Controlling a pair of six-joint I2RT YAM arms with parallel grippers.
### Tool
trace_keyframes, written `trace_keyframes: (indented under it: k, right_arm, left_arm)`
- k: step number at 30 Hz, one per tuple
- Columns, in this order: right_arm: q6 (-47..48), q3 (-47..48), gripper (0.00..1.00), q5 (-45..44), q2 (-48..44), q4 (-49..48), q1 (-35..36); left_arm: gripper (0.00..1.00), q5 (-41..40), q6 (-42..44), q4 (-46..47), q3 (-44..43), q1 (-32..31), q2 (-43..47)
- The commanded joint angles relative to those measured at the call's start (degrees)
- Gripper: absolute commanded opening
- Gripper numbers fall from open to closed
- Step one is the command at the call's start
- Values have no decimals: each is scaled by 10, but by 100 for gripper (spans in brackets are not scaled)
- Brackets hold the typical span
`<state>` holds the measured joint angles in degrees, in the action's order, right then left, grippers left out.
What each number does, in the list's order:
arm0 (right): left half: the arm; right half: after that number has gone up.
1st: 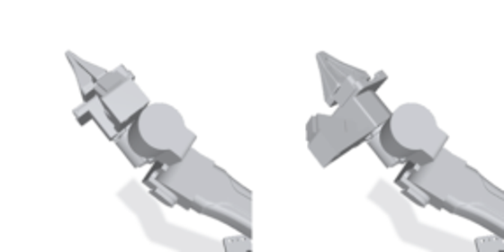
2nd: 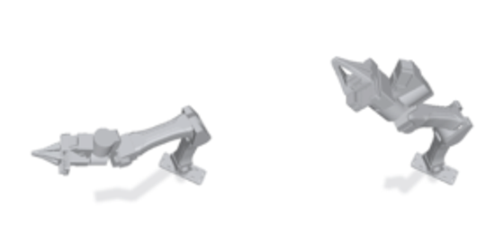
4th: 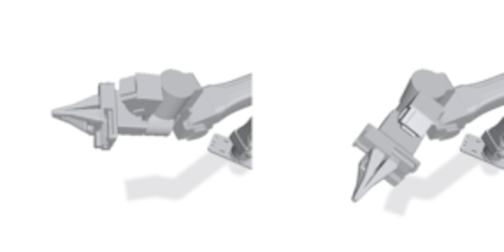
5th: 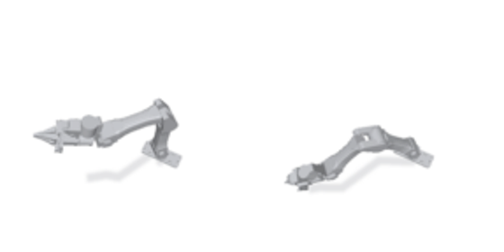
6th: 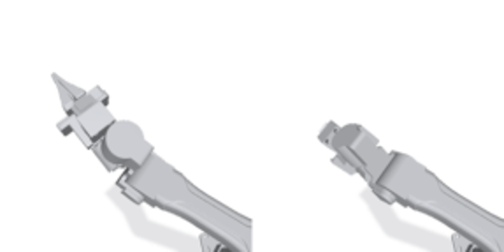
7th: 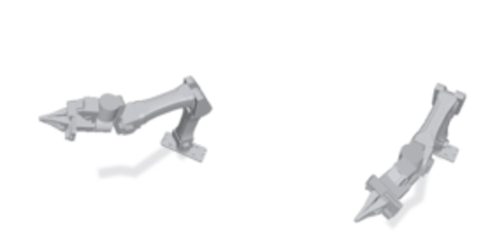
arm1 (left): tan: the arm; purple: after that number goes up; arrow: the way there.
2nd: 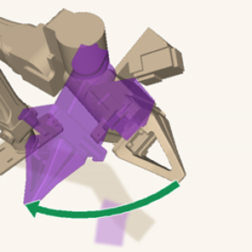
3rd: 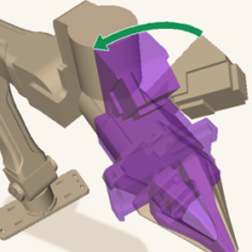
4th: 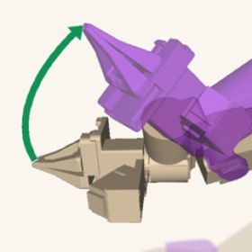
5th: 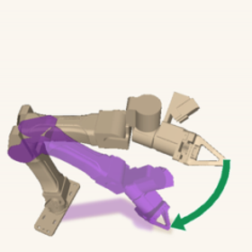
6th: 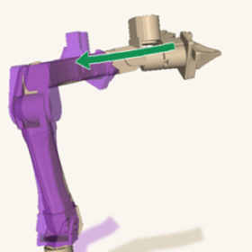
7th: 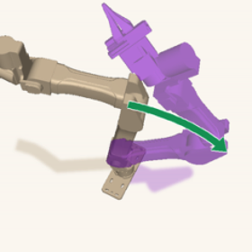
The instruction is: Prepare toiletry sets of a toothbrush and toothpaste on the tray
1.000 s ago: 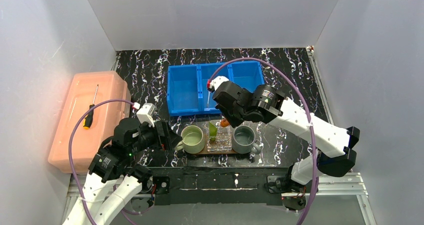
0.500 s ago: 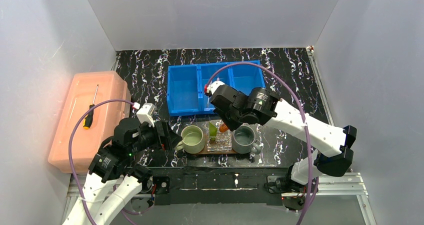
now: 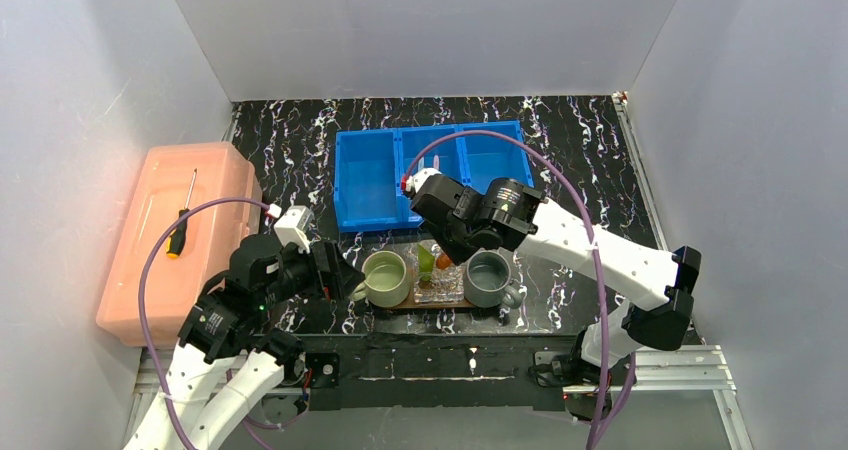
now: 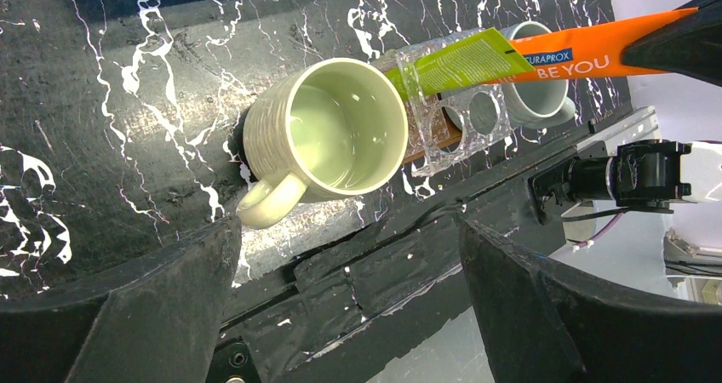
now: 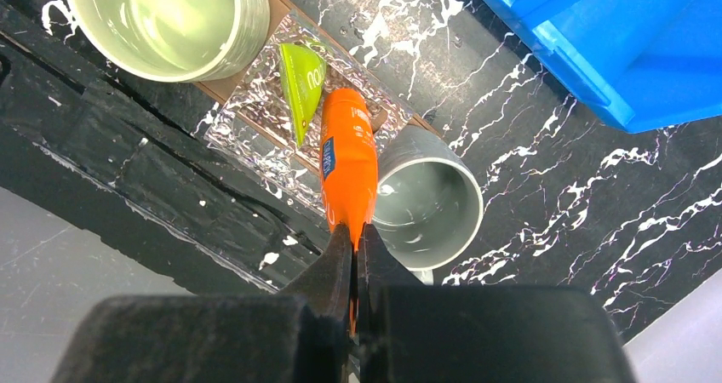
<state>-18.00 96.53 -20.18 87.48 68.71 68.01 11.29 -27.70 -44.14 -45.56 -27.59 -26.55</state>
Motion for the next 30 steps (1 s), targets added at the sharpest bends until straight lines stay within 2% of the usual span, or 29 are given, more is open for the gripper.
trace_keyframes:
  k: [1,30]
  right_arm:
    - [3,-8,1,-2,-3,-21,2]
    - [29,-39,2,-3,35,-49,-12]
  left_arm:
    - [99,-5,3,1,1,0,-5]
    - [99,-2,3,1,1,0,-4]
